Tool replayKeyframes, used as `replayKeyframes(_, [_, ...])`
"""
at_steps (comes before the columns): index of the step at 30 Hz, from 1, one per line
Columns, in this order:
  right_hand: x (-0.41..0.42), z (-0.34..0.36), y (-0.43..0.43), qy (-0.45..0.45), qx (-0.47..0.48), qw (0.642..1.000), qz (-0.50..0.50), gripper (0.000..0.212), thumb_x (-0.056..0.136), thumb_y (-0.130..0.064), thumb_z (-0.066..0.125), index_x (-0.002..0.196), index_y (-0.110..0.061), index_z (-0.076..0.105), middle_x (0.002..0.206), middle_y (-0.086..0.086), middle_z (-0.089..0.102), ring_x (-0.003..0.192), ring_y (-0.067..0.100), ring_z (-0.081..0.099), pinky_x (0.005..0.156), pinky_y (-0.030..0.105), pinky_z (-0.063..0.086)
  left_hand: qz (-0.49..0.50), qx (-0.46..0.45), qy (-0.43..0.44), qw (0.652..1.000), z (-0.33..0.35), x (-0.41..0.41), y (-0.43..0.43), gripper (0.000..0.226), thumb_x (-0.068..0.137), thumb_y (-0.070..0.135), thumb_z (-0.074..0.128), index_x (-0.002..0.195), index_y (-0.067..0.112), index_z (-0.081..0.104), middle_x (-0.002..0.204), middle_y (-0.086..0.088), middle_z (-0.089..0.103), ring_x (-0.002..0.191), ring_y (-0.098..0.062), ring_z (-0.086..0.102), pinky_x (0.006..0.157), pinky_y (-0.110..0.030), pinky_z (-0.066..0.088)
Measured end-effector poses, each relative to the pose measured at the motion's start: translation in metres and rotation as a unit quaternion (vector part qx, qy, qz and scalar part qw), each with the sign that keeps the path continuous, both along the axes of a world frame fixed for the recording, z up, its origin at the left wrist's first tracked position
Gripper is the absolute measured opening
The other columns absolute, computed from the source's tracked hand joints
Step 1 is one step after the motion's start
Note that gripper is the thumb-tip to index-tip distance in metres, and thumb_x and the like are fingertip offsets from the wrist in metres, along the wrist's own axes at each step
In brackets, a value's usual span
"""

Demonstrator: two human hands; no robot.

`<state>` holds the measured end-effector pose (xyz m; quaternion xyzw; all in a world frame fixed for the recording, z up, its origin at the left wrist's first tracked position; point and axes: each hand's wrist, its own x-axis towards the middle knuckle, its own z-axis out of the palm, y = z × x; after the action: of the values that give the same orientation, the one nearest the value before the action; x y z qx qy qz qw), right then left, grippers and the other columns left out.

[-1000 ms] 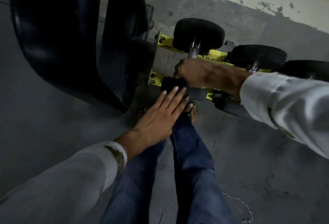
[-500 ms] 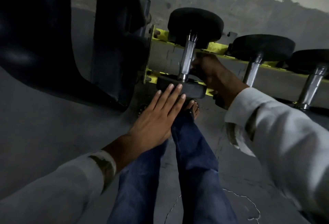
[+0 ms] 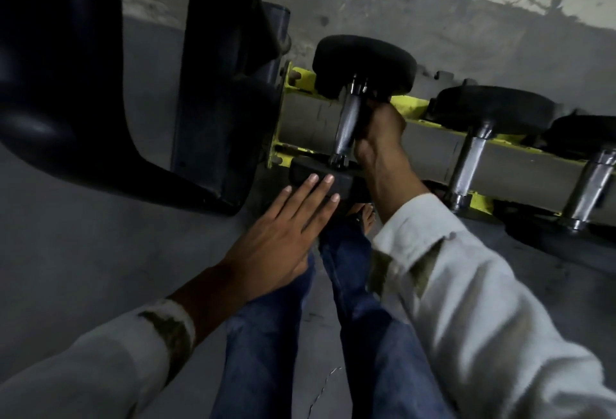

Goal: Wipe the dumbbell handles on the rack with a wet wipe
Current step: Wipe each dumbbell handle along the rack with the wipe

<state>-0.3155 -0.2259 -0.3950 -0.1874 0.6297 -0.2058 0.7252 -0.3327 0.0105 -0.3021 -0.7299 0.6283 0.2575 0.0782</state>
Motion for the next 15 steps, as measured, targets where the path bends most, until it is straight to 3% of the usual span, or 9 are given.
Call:
replayKeyframes(2, [-0.010, 0.006, 0.010, 0.065, -0.136, 0.987, 0.060, 0.009, 0.084, -0.003, 0.071, 0.093, -0.002, 0.071, 0.083, 0.012, 0.070, 0.074, 0.021, 0.062, 0.068, 0.032, 0.052, 0.007, 0.002, 0.002, 1.000, 0.001, -0.002, -0.001, 0.105, 0.087, 0.038, 0.059, 0.163, 0.005, -0.006, 0.168, -0.022, -0.022, 0.157, -0.037, -0.013, 0.125, -0.054, 0.018])
replayKeyframes(4, [-0.025, 0.019, 0.019, 0.149, -0.329, 0.909, 0.208, 0.007, 0.086, -0.013, 0.072, 0.090, -0.008, 0.070, 0.091, 0.009, 0.070, 0.082, 0.014, 0.062, 0.075, 0.028, 0.050, 0.014, 0.004, 0.003, 1.000, 0.003, -0.005, -0.002, 0.105, 0.087, 0.037, 0.061, 0.163, 0.004, -0.004, 0.168, -0.023, -0.020, 0.157, -0.039, -0.011, 0.124, -0.055, 0.019])
replayKeyframes(6, [-0.037, 0.030, 0.021, 0.158, -0.491, 0.767, 0.381, 0.012, 0.091, -0.016, 0.061, 0.102, -0.012, 0.065, 0.110, 0.010, 0.060, 0.099, 0.017, 0.057, 0.082, 0.029, 0.048, 0.020, 0.006, 0.004, 1.000, 0.004, -0.007, -0.002, 0.105, 0.086, 0.036, 0.061, 0.163, 0.003, -0.002, 0.168, -0.024, -0.019, 0.157, -0.040, -0.010, 0.124, -0.055, 0.020])
replayKeyframes(7, [-0.042, 0.033, 0.016, 0.160, -0.550, 0.669, 0.474, 0.019, 0.092, -0.014, 0.058, 0.110, -0.014, 0.063, 0.120, 0.012, 0.057, 0.109, 0.022, 0.054, 0.087, 0.033, 0.049, 0.020, 0.006, 0.003, 1.000, 0.004, -0.008, -0.003, 0.105, 0.086, 0.035, 0.061, 0.163, 0.003, -0.002, 0.168, -0.024, -0.019, 0.157, -0.040, -0.010, 0.124, -0.055, 0.021])
replayKeyframes(9, [-0.047, 0.027, 0.004, 0.188, -0.660, 0.414, 0.597, 0.037, 0.090, -0.010, 0.054, 0.126, -0.007, 0.061, 0.135, 0.015, 0.054, 0.129, 0.031, 0.047, 0.098, 0.040, 0.048, 0.020, 0.006, 0.002, 1.000, 0.003, -0.009, -0.004, 0.105, 0.087, 0.036, 0.061, 0.163, 0.003, -0.003, 0.168, -0.024, -0.019, 0.157, -0.040, -0.010, 0.124, -0.055, 0.020])
replayKeyframes(10, [-0.048, 0.022, -0.006, 0.178, -0.692, 0.328, 0.618, 0.042, 0.091, -0.009, 0.049, 0.131, -0.002, 0.059, 0.140, 0.017, 0.053, 0.135, 0.034, 0.044, 0.106, 0.041, 0.045, 0.023, 0.006, 0.003, 1.000, 0.004, -0.009, -0.005, 0.106, 0.086, 0.037, 0.062, 0.163, 0.003, -0.002, 0.168, -0.024, -0.019, 0.157, -0.040, -0.011, 0.124, -0.055, 0.020])
replayKeyframes(11, [-0.048, 0.018, -0.014, 0.181, -0.705, 0.268, 0.631, 0.043, 0.094, -0.011, 0.045, 0.135, 0.000, 0.056, 0.143, 0.019, 0.052, 0.139, 0.035, 0.042, 0.112, 0.043, 0.040, 0.027, 0.007, 0.003, 1.000, 0.003, -0.011, -0.004, 0.108, 0.085, 0.037, 0.064, 0.163, 0.003, -0.002, 0.168, -0.023, -0.019, 0.157, -0.040, -0.012, 0.124, -0.055, 0.020])
replayKeyframes(13, [-0.044, 0.015, -0.022, 0.191, -0.701, 0.206, 0.655, 0.043, 0.097, -0.016, 0.040, 0.134, -0.001, 0.055, 0.143, 0.019, 0.052, 0.140, 0.035, 0.041, 0.113, 0.046, 0.034, 0.030, 0.010, 0.003, 0.999, 0.002, -0.013, -0.005, 0.109, 0.085, 0.038, 0.065, 0.163, 0.003, -0.003, 0.167, -0.024, -0.021, 0.157, -0.040, -0.013, 0.124, -0.056, 0.019])
replayKeyframes(15, [-0.030, 0.024, -0.016, 0.220, -0.695, 0.147, 0.669, 0.034, 0.094, -0.018, 0.039, 0.112, -0.008, 0.066, 0.119, 0.015, 0.067, 0.122, 0.031, 0.057, 0.101, 0.041, 0.036, 0.033, 0.013, 0.009, 0.999, 0.001, -0.016, -0.005, 0.109, 0.086, 0.039, 0.065, 0.163, 0.003, -0.004, 0.167, -0.024, -0.022, 0.156, -0.041, -0.015, 0.123, -0.057, 0.020])
